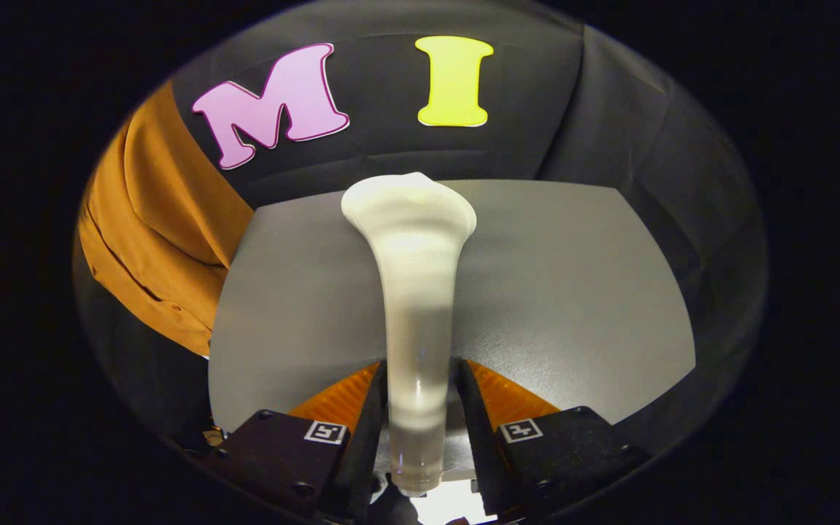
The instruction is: Iron the clothes twice with a garment steamer, once on the left side and once on the right side.
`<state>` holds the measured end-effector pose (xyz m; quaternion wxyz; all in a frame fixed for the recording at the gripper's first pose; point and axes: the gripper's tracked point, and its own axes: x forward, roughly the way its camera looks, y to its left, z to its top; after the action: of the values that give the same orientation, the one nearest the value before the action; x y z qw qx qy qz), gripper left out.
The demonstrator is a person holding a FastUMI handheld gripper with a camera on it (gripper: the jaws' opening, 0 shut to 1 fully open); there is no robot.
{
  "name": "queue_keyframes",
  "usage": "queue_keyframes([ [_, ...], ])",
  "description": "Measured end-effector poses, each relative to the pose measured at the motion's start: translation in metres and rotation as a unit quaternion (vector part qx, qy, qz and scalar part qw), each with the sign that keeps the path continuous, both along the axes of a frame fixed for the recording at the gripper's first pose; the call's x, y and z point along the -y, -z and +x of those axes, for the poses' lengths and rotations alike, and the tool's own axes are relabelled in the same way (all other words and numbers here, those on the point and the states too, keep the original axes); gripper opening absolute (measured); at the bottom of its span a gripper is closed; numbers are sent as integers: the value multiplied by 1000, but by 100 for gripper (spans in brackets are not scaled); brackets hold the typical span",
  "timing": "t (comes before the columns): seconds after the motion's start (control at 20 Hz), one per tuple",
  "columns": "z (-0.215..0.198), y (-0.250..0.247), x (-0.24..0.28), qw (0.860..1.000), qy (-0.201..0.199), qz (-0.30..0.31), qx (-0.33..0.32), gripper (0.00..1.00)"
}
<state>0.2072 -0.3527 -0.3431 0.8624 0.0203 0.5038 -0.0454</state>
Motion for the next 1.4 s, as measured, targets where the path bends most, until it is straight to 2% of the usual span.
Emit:
queue_keyframes([
  [0.05,1,-3,1,1000,-2,-2,3,59],
  [0.15,6,-7,-6,1000,-12,7,8,61],
  [0.2,7,2,-5,1000,-10,2,11,52],
  [0.25,6,-5,-6,999,-26,-8,23,42],
  [0.3,10,-10,-9,999,-36,-9,37,42],
  [0.4,13,-4,-17,997,-47,8,55,29],
  [0.85,-3,-59,-16,987,-14,11,162,28],
  [1.15,-18,-119,-33,966,-1,-8,258,28],
  [1.4,-35,-178,-71,941,-7,-13,337,28],
])
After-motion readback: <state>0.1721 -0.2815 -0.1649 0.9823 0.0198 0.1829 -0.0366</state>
